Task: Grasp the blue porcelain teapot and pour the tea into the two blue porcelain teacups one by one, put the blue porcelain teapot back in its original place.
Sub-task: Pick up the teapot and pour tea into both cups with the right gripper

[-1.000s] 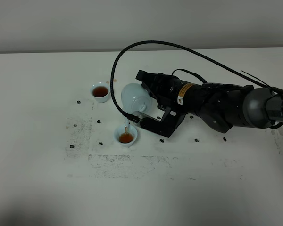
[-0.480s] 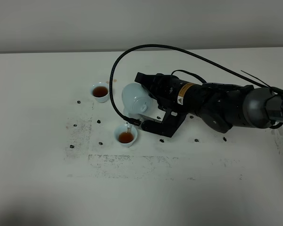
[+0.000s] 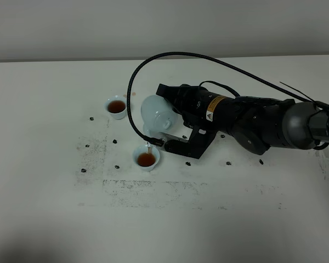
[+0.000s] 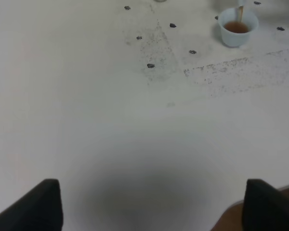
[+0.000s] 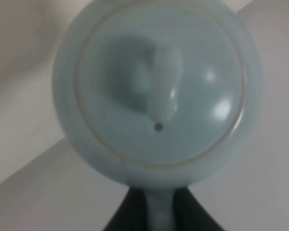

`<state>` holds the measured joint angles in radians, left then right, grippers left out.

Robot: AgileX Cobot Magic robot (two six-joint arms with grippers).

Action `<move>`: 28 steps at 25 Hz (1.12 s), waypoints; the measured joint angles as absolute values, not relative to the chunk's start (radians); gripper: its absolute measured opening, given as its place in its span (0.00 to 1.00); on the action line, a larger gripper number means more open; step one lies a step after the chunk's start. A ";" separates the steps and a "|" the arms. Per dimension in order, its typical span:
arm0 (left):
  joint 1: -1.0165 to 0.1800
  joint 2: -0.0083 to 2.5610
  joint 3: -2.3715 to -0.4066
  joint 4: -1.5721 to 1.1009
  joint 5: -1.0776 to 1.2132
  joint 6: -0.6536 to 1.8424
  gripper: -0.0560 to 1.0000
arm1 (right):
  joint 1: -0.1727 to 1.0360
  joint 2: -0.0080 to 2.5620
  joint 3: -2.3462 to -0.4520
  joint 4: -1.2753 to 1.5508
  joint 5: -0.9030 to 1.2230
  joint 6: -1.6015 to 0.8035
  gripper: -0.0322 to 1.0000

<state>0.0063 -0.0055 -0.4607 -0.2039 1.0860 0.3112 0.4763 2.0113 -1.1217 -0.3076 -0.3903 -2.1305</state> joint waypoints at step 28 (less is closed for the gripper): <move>0.006 -0.006 -0.461 -0.204 1.086 0.311 0.74 | 0.476 2.011 -1.122 -0.307 -0.392 -2.134 0.07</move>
